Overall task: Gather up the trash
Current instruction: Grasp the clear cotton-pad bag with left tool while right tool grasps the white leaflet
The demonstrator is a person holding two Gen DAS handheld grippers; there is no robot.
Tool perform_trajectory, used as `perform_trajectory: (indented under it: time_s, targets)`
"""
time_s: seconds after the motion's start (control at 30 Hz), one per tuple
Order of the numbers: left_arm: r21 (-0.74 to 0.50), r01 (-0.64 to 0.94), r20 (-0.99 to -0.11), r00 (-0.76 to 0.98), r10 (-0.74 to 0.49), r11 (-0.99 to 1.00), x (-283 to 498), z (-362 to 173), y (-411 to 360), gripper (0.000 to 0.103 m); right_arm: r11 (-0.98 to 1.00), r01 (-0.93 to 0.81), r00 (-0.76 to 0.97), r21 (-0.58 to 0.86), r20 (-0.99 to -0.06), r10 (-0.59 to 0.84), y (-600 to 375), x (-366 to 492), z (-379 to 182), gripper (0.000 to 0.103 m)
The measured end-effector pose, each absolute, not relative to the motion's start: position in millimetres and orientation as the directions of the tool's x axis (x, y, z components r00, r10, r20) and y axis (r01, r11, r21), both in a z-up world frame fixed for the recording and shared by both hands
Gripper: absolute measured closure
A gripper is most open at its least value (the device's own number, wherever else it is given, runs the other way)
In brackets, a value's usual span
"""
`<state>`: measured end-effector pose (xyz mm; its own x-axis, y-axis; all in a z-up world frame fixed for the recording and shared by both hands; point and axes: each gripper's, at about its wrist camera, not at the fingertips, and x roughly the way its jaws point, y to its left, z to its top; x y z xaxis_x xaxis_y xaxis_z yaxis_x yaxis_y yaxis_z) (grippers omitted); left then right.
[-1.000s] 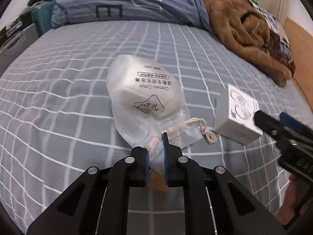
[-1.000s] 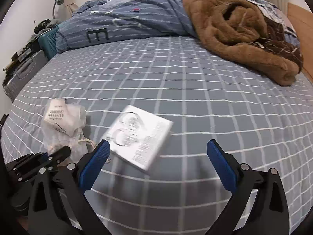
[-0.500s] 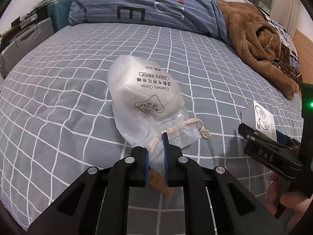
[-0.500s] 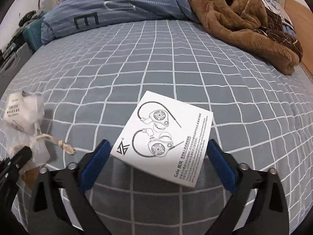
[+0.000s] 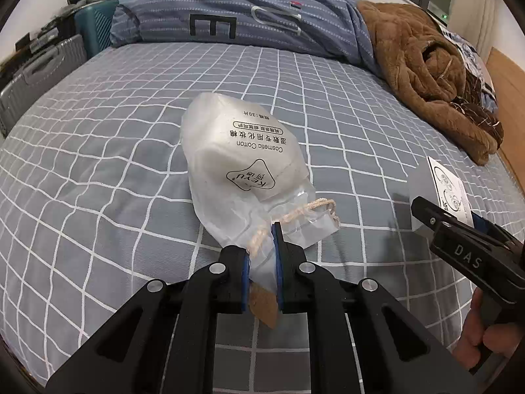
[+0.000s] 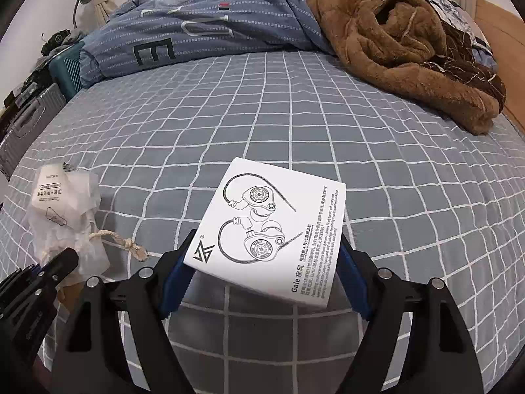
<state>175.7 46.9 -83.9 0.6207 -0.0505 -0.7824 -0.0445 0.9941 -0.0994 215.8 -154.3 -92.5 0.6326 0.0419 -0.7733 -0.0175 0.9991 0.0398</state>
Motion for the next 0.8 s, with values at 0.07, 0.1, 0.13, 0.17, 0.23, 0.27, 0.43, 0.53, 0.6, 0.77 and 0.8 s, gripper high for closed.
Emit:
perform_trajectory:
  time_s: [0.07, 0.1, 0.13, 0.17, 0.23, 0.27, 0.43, 0.53, 0.6, 0.77, 0.8]
  targets:
    - [-0.102, -0.042, -0.783, 0.62, -0.054, 0.994, 175, -82, 47, 0.092, 0.999, -0.02, 0.636, 0.04, -0.77, 0.044, -156, 213, -90, 0.028]
    - [-0.104, -0.04, -0.783, 0.619, -0.057, 0.994, 175, -81, 46, 0.092, 0.999, -0.02, 0.638, 0.041, -0.769, 0.045, -157, 212, -88, 0.028]
    - [-0.104, -0.038, -0.783, 0.62, -0.058, 0.994, 175, -80, 45, 0.092, 0.999, -0.021, 0.641, 0.043, -0.766, 0.047, -158, 209, -85, 0.028]
    - [-0.1, -0.036, -0.783, 0.62, -0.057, 0.994, 174, -79, 44, 0.092, 0.999, -0.02, 0.644, 0.045, -0.763, 0.047, -158, 208, -84, 0.028]
    - [-0.098, -0.032, -0.783, 0.62, -0.057, 0.995, 173, -77, 42, 0.092, 0.999, -0.018, 0.651, 0.047, -0.758, 0.048, -161, 203, -80, 0.028]
    - [-0.098, -0.03, -0.783, 0.619, -0.058, 0.995, 172, -77, 41, 0.092, 0.999, -0.017, 0.652, 0.048, -0.757, 0.047, -161, 201, -78, 0.028]
    - [-0.096, -0.014, -0.785, 0.615, -0.067, 0.995, 163, -75, 38, 0.092, 0.999, -0.01, 0.652, 0.05, -0.757, 0.045, -167, 189, -75, 0.028]
    - [-0.096, -0.016, -0.784, 0.618, -0.066, 0.995, 157, -73, 40, 0.092, 0.999, -0.008, 0.652, 0.053, -0.757, 0.046, -170, 181, -72, 0.028]
    - [-0.1, -0.016, -0.781, 0.621, -0.068, 0.995, 151, -71, 41, 0.092, 0.998, -0.011, 0.652, 0.058, -0.757, 0.051, -171, 174, -70, 0.028]
    - [-0.108, -0.003, -0.78, 0.62, -0.083, 0.994, 133, -67, 36, 0.092, 0.999, -0.015, 0.652, 0.051, -0.756, 0.048, -172, 154, -67, 0.028]
    - [-0.11, 0.0, -0.779, 0.62, -0.087, 0.994, 130, -67, 35, 0.092, 0.999, -0.018, 0.654, 0.047, -0.755, 0.047, -171, 151, -67, 0.028]
